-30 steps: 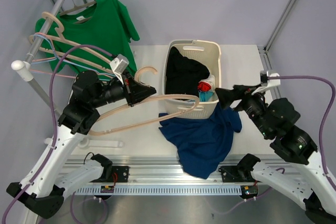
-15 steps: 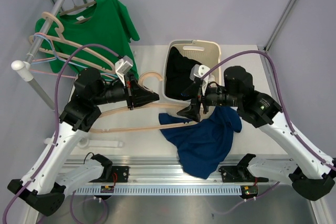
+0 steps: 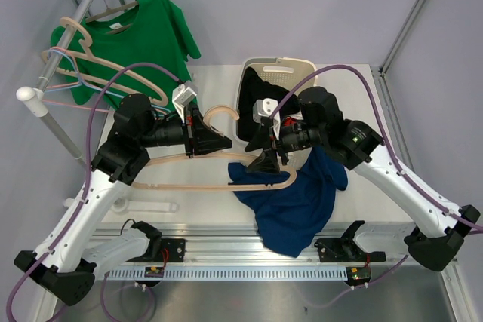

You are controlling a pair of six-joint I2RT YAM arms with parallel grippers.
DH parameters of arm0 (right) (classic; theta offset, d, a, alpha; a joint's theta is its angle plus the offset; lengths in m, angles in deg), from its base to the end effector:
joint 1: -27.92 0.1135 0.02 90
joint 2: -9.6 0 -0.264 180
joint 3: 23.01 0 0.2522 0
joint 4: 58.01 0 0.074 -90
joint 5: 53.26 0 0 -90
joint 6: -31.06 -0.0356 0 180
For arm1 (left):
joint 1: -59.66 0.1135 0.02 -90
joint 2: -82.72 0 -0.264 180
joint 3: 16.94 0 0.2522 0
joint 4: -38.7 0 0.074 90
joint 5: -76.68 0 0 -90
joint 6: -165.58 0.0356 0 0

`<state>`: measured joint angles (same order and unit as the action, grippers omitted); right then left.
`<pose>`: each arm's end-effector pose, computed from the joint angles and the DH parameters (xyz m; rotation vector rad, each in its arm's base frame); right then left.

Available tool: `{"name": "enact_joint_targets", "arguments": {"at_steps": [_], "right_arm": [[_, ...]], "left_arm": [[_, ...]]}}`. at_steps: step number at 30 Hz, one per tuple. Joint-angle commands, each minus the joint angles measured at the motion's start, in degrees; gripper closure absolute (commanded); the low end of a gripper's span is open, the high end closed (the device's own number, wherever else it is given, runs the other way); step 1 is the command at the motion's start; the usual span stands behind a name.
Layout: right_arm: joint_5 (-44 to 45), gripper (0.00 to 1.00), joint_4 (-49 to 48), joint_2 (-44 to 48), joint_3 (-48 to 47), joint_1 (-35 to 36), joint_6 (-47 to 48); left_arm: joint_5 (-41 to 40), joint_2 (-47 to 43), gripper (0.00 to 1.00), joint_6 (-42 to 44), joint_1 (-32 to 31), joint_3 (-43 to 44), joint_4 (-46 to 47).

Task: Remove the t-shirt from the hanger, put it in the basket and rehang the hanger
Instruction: Remove the T-shirt from the hanger, then place the hanger at the clothesline.

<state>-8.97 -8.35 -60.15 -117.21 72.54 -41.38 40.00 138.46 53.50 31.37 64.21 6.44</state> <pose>0.1584 0.1921 0.4235 -1.4650 1.4116 1.0971 0.1571 -0.1170 0.4285 0.8462 1.6527 -1.4109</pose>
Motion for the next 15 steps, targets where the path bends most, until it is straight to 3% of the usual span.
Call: {"name": "enact_joint_targets", "arguments": {"at_steps": [1, 7, 10, 12, 15], "right_arm": [[-1.0, 0.39, -0.1, -1.0, -1.3, 1.3, 0.4], [-1.1, 0.57, -1.7, -2.1, -0.8, 2.7, -0.6], [-1.4, 0.76, -2.8, -2.1, -0.1, 2.7, -1.3], [-2.4, 0.99, -2.7, -2.1, 0.0, 2.8, -0.9], [-1.7, 1.00, -2.7, -1.1, 0.2, 2.7, -0.5]], "left_arm": [[2.7, -0.2, 1.00, -1.2, 0.0, 2.6, 1.6], [2.6, -0.2, 1.00, -2.0, -0.1, 3.3, 1.6], [2.7, -0.3, 1.00, -3.0, -0.1, 4.1, 2.1], [2.9, -0.3, 1.00, -3.9, -0.2, 4.5, 2.2], [4.2, -0.5, 0.91, -4.7, -0.2, 5.8, 2.2]]}}
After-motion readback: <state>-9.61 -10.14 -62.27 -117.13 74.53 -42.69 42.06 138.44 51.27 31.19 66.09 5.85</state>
